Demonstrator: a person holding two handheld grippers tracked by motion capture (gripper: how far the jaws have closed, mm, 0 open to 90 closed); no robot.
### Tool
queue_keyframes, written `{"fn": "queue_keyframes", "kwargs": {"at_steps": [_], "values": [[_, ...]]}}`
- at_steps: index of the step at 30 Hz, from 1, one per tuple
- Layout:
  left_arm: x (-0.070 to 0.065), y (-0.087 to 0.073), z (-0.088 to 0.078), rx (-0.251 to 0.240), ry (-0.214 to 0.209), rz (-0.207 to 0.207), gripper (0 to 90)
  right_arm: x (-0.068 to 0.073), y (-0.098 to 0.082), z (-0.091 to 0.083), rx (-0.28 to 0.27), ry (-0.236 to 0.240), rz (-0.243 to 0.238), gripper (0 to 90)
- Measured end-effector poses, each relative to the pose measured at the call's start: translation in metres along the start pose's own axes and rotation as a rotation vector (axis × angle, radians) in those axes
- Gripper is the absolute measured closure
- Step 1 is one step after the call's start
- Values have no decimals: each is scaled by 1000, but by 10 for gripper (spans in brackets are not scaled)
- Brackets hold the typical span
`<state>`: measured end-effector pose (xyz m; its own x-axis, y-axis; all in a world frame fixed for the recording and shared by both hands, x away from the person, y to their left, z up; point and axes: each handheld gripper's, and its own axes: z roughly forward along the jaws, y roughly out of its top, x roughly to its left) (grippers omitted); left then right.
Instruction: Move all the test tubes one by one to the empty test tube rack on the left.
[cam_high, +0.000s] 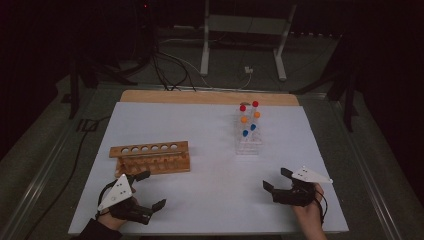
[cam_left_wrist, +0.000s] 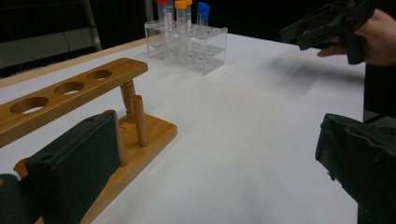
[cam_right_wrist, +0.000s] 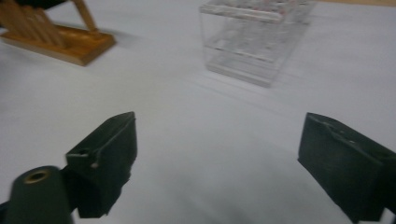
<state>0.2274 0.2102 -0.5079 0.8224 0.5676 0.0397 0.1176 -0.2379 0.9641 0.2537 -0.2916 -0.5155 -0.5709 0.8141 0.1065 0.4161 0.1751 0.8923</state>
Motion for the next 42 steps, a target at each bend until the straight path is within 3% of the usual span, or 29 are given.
{"fn": "queue_keyframes", "kwargs": {"at_steps": [1,4,17,32,37,42], "values": [[0,0,0,2,0,-4,6,0,0,0,-3,33,1,15],[0,0,0,5,0,-4,6,2,0,0,5,57,4,0],[3,0,-1,-1,7,-31,6,5,3,0,35,30,-20,0],[4,0,-2,-6,12,-40,6,14,23,-13,-79,-17,-87,0],[3,0,-2,-7,7,-42,6,14,31,-14,-100,-23,-78,0],[3,0,-2,-6,2,-35,6,9,45,-17,-155,-30,-69,0]]}}
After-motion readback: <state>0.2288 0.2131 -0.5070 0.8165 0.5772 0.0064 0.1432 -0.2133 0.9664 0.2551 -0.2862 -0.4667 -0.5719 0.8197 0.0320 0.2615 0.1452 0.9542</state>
